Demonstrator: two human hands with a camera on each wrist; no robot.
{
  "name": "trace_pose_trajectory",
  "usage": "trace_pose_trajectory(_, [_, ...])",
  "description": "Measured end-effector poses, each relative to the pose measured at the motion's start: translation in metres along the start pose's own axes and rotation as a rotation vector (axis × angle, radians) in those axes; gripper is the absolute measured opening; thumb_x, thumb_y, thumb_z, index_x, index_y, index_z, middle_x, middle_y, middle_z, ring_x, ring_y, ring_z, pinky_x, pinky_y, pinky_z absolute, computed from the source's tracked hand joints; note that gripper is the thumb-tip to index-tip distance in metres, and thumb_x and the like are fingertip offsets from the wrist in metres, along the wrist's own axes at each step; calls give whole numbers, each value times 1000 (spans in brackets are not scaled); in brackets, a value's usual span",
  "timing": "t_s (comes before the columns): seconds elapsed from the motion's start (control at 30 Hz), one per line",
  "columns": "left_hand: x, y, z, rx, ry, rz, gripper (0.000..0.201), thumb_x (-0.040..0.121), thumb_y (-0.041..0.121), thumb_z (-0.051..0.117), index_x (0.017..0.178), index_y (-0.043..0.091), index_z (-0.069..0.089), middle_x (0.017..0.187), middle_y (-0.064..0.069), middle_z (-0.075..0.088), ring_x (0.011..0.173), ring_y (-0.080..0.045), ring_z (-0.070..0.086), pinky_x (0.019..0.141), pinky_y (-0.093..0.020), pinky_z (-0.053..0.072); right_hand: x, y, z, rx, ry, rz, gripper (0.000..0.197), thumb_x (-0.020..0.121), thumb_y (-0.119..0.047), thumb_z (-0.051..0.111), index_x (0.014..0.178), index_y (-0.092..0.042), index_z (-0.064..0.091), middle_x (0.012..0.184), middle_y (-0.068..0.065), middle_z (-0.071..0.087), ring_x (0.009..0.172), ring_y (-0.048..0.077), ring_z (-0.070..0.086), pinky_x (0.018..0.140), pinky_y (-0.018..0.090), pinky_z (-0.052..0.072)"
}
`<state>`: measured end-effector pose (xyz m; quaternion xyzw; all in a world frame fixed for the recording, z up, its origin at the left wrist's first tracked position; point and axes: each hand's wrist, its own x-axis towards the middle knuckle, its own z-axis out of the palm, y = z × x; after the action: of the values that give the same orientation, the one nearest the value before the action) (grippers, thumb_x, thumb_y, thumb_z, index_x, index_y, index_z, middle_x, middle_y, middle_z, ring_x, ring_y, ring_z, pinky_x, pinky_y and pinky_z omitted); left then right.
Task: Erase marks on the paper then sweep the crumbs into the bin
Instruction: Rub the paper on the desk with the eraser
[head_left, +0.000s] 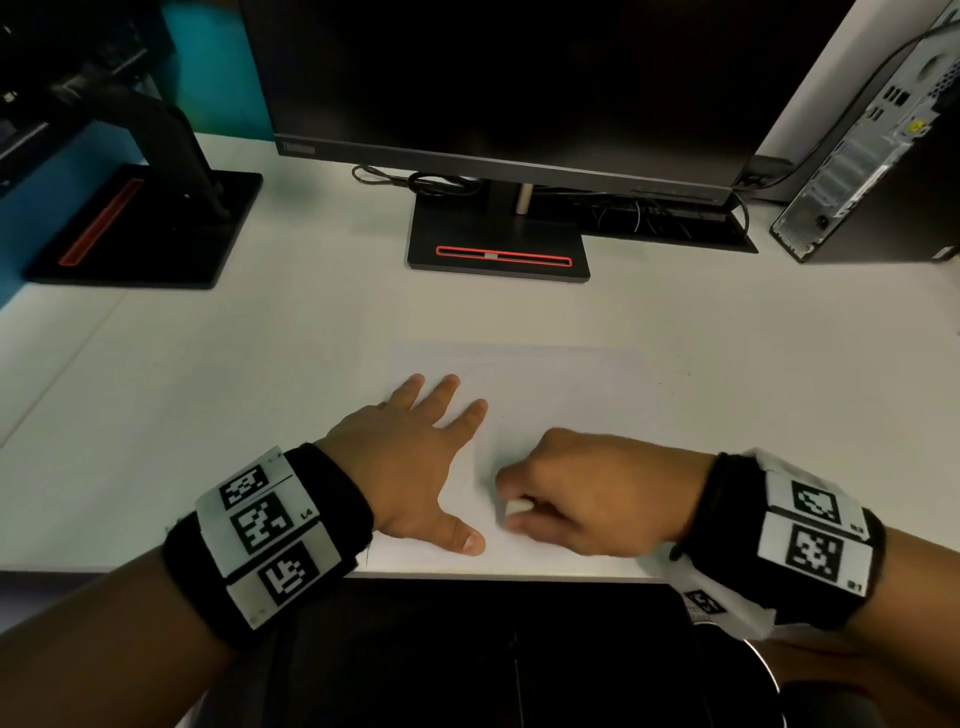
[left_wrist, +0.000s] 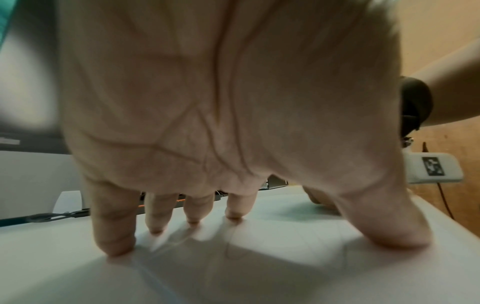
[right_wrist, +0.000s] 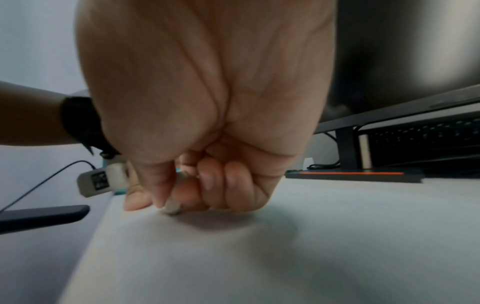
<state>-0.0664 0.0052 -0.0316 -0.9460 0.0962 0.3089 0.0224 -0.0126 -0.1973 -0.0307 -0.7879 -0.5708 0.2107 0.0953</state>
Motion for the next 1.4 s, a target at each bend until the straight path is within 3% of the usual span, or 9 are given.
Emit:
trace_pose_trajectory(0.13, [0, 1, -1, 0, -2, -2, 126, 72, 86, 57, 155, 37, -25, 161, 4, -35, 152, -25, -24, 120, -45, 21, -1, 9, -13, 29, 34, 72, 23, 100, -29, 56, 83, -14, 60, 53, -14, 42, 57, 1, 50, 55, 12, 31])
trace_pose_trajectory(0.23, [1, 1, -1, 6, 0, -4, 126, 71, 87, 56, 155, 37, -25, 161, 3, -35, 152, -25, -23, 121, -46, 20, 6, 6, -7, -40, 52, 94, 25, 100, -31, 52, 79, -17, 51, 56, -11, 43, 51, 3, 44, 56, 20, 28])
trace_pose_trajectory(0.47, [2, 0, 0, 25, -3, -4, 129, 68, 91, 54, 154, 37, -26, 161, 3, -35, 152, -27, -23, 122, -45, 17, 13, 1, -14, -13, 18, 81, 26, 101, -29, 54, 77, -25, 46, 54, -15, 40, 57, -6, 50, 54, 12, 32])
trace_pose_trajectory(0.6, [2, -1, 2, 17, 3, 0, 129, 68, 91, 54, 154, 37, -25, 161, 3, -35, 152, -27, -24, 122, -45, 16, 19, 3, -7, -91, 46, 122, 23, 102, -34, 49, 82, -23, 45, 58, -13, 40, 51, 0, 38, 60, 24, 32])
trace_pose_trajectory(0.7, [3, -1, 4, 16, 19, 12, 132, 66, 91, 56, 155, 37, -25, 162, 2, -34, 152, -28, -23, 122, -45, 17, 18, -16, 2, -2, -16, -5, 19, 101, -33, 53, 92, -18, 60, 61, -13, 44, 52, -1, 40, 58, 20, 32])
trace_pose_trajectory(0.8, [2, -2, 4, 27, 16, 10, 134, 64, 92, 56, 154, 37, -26, 161, 2, -35, 152, -29, -23, 122, -46, 17, 24, -5, -9, -11, 8, 43, 19, 100, -30, 54, 86, -17, 59, 56, -12, 43, 54, -2, 47, 54, 14, 30])
trace_pose_trajectory(0.93, [2, -1, 3, 33, 21, 1, 132, 66, 93, 55, 154, 37, -26, 161, 2, -35, 152, -28, -23, 122, -46, 18, 29, 3, -9, -76, 69, 104, 20, 100, -31, 50, 89, -17, 57, 59, -10, 45, 53, 3, 41, 60, 25, 36])
trace_pose_trajectory(1.07, [1, 0, 3, 36, 36, 1, 133, 65, 93, 55, 154, 37, -26, 162, 2, -33, 152, -29, -21, 121, -46, 18, 24, -15, -1, 21, -14, -5, 22, 100, -31, 55, 93, -13, 65, 55, -15, 40, 50, 0, 43, 53, 13, 31])
trace_pose_trajectory(1.4, [-5, -5, -1, -47, 11, -1, 129, 70, 86, 61, 156, 36, -20, 163, 1, -31, 153, -25, -20, 121, -48, 25, 25, 27, -13, 8, 72, 194, 34, 102, -35, 52, 75, -13, 52, 59, -5, 49, 55, 13, 46, 56, 20, 33])
